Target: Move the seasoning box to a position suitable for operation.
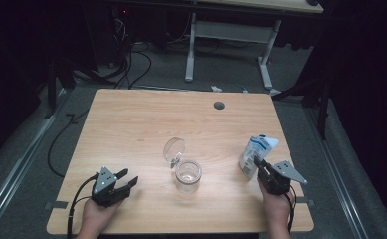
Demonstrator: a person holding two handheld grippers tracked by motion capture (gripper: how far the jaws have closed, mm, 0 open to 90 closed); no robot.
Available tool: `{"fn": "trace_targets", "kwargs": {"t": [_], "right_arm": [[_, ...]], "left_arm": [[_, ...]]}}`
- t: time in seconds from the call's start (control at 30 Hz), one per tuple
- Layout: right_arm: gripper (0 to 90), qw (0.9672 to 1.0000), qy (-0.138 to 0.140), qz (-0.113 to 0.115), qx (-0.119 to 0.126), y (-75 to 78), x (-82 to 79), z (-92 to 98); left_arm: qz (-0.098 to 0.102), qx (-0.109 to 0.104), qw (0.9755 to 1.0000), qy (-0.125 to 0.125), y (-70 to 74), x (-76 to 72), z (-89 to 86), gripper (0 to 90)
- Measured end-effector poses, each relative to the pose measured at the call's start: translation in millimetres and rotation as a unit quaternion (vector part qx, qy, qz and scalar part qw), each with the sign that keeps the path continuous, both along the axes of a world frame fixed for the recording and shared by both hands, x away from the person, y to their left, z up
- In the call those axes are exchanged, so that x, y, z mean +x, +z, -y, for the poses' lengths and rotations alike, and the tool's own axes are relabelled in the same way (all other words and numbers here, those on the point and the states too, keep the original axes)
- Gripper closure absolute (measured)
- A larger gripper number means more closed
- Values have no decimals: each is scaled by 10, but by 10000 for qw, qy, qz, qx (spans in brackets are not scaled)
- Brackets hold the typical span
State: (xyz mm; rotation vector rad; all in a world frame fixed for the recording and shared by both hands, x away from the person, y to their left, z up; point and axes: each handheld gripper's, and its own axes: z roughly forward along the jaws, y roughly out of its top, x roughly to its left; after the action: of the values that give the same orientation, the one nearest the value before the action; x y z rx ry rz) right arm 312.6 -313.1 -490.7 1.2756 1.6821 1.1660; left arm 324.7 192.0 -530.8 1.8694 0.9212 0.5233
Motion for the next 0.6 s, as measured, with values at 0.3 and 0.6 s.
{"fn": "trace_targets", "kwargs": {"t": [0.3, 0.6], "right_arm": [[882, 10000, 90, -39, 1, 18, -15, 1], [891, 9998, 97, -89, 114, 25, -24, 9]], "left_arm": [[9, 15, 10000, -5, -1, -4, 10, 491], [43, 12, 9998, -194, 4, -33, 8, 485]]}}
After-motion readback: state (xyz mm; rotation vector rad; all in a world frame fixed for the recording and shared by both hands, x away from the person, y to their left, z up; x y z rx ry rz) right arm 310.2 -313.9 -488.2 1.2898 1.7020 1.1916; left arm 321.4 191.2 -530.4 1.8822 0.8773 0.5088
